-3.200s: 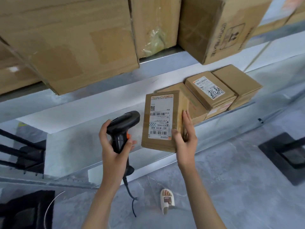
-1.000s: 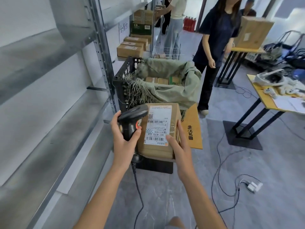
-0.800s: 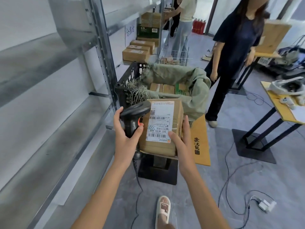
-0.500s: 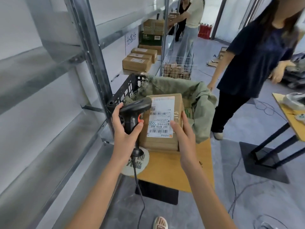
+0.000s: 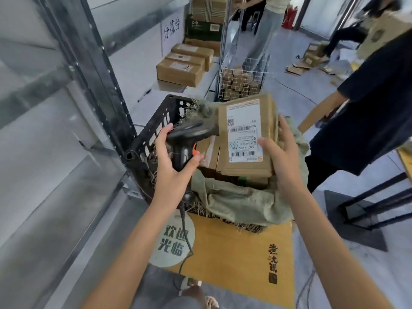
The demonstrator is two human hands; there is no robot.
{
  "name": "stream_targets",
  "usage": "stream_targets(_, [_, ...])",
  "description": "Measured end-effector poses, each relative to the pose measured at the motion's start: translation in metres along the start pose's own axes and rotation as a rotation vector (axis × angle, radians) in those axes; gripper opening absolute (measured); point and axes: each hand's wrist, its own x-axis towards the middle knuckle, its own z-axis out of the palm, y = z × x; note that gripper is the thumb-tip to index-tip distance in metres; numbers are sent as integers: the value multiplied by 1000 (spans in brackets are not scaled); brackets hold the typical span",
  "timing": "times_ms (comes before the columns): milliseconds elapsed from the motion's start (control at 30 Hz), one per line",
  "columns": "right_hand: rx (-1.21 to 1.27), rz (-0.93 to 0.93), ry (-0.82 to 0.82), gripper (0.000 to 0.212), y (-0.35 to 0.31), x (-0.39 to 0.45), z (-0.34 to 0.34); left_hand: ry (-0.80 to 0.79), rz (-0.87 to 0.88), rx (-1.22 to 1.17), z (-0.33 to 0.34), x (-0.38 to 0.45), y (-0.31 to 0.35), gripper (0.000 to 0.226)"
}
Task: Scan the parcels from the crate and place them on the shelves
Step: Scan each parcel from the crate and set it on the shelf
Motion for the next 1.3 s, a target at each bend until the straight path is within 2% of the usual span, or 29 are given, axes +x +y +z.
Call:
stream_targets(200, [-397, -61, -125, 87, 19, 41, 13, 16, -5, 90, 6, 33, -39, 77])
stream_targets(333, [-680, -51, -281, 88, 38, 49, 24, 109, -49, 112, 7, 39, -59, 75])
stream_targets(467, [-863, -98, -360, 93, 49, 55, 36, 162, -60, 118, 8, 46, -70, 79])
stream_targets(667, [-1173, -298, -667, 92, 74, 50, 54, 173, -92, 100, 10, 60, -81, 77])
stream_targets(800, [-1196, -342, -710, 92, 77, 51, 60, 139, -108, 71, 11, 66, -85, 75])
stream_targets(933, [-1029, -233, -687, 94, 74, 59, 61, 136, -97, 82, 10, 69, -83, 77])
stream_targets(1067, [-977, -134, -692, 93, 81, 64, 67, 169, -71, 99, 6, 70, -80, 79])
stream_targets(1167, [-1003, -99, -738, 95, 89, 65, 69, 177, -106, 88, 3, 70, -81, 79])
stream_targets(1300, [-1075, -154, -817, 96, 91, 72, 70, 175, -139, 100, 0, 72, -83, 79])
